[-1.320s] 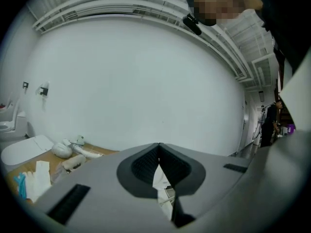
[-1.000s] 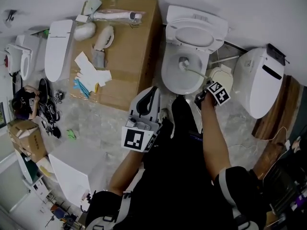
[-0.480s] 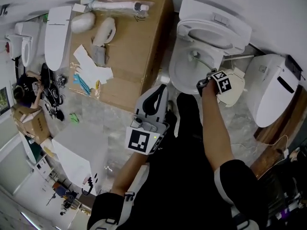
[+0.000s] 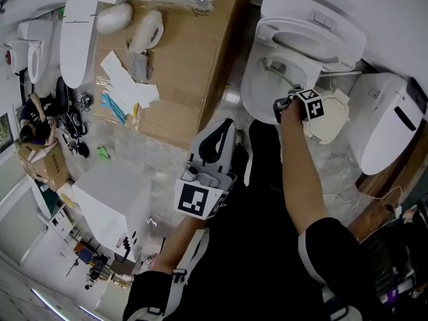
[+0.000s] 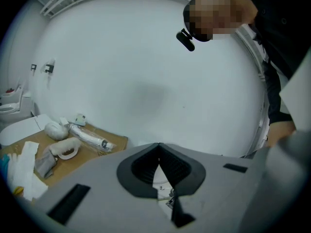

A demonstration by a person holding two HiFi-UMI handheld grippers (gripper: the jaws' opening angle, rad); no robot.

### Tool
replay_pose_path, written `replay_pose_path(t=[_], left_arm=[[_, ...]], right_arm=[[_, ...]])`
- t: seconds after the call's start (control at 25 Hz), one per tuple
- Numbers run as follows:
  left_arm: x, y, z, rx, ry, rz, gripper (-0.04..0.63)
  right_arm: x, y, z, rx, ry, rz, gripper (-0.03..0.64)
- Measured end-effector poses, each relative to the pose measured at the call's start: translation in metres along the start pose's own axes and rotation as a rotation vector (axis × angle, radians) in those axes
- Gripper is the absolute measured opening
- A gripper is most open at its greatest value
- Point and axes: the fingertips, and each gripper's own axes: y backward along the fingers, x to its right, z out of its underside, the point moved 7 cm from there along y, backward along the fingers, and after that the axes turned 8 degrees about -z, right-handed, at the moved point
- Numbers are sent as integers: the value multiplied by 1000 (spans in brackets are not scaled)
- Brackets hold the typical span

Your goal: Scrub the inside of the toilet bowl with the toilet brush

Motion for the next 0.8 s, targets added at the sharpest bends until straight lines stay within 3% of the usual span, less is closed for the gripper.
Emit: replay_pose_path(t=[0.36,0.8], left_arm=[[-7,39,14,8,8,4,8],[-6,115,37,33,12,9,9]], right_arm=[[28,15,29,-62,112,-3,126],[77,51,65,-123,433,-9,126]])
